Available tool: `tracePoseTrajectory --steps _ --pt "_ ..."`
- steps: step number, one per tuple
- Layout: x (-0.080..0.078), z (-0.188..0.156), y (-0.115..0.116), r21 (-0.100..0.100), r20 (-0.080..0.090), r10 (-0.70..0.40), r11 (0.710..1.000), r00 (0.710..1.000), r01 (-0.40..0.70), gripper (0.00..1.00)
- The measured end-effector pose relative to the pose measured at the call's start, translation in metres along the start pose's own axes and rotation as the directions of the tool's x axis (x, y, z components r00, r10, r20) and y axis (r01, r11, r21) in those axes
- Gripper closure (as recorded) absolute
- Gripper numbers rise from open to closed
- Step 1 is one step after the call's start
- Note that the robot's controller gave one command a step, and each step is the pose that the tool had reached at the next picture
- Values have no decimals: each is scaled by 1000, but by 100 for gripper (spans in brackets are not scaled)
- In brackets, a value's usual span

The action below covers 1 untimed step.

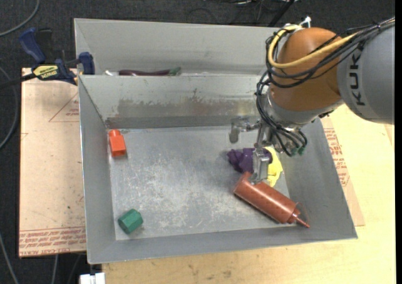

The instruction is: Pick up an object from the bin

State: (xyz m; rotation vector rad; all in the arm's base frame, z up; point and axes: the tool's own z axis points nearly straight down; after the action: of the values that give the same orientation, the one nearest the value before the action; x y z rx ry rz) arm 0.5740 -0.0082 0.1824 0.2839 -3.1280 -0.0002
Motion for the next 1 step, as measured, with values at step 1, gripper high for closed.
tracePoseTrajectory --steps 1 --pt "-9 -1 -19 2 5 -178 984 984 178 0"
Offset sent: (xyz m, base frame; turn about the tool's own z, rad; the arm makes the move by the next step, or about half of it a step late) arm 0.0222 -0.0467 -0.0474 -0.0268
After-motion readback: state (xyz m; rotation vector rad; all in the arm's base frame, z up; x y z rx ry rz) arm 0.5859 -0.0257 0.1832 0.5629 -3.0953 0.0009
